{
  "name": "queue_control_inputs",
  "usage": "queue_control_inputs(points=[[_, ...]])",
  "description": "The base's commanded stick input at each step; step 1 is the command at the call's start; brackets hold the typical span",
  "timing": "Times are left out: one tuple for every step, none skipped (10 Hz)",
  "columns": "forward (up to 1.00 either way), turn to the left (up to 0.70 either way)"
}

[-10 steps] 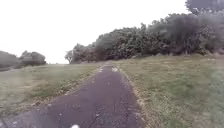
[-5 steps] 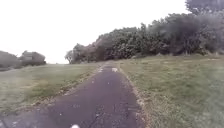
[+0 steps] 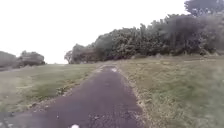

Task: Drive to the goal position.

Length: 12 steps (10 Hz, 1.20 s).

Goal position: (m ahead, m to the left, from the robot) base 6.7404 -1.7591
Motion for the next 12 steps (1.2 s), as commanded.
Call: queue_control_inputs(points=[[0.6, 0.0], [0.6, 0.0], [0.6, 0.0], [0.6, 0.0], [0.6, 0.0], [0.6, 0.0], [0.6, 0.0], [0.6, 0.0], [0.6, 0.0], [0.6, 0.0], [0.6, 0.0], [0.33, 0.0]])
